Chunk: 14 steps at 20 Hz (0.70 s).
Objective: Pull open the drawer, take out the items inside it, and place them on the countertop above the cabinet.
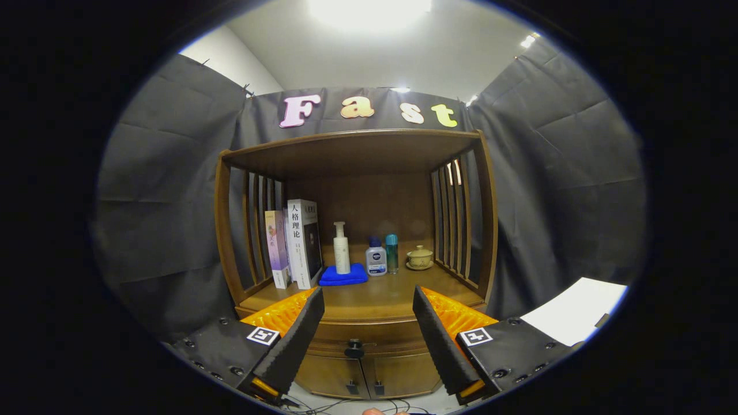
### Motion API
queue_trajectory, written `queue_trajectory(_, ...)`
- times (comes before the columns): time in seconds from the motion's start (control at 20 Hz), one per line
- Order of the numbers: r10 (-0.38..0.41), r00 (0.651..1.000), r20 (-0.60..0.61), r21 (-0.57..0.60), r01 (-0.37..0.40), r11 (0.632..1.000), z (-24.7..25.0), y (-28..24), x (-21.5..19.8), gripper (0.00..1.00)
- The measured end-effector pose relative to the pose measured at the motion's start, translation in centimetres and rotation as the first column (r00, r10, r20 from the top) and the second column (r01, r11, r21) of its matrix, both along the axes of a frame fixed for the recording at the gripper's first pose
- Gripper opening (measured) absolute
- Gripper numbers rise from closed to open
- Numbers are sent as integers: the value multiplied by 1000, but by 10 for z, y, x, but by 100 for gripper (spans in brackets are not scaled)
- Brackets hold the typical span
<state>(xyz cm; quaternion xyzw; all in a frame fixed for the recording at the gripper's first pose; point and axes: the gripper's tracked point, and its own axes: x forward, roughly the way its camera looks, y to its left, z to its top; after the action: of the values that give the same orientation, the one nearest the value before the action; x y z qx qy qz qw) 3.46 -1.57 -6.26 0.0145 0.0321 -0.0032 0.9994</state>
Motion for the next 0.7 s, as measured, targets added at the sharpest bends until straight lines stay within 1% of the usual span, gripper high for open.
queue_trajectory(0.2, 9, 1000, -27, 10, -9, 1000, -29, -1, 20, 98)
queue_trajectory(0.45, 11, 994, -106, -8, -12, 1000, -79, -1, 48, 98)
queue_trajectory(0.7, 57, 986, -160, -18, -60, 998, -124, 16, 75, 98)
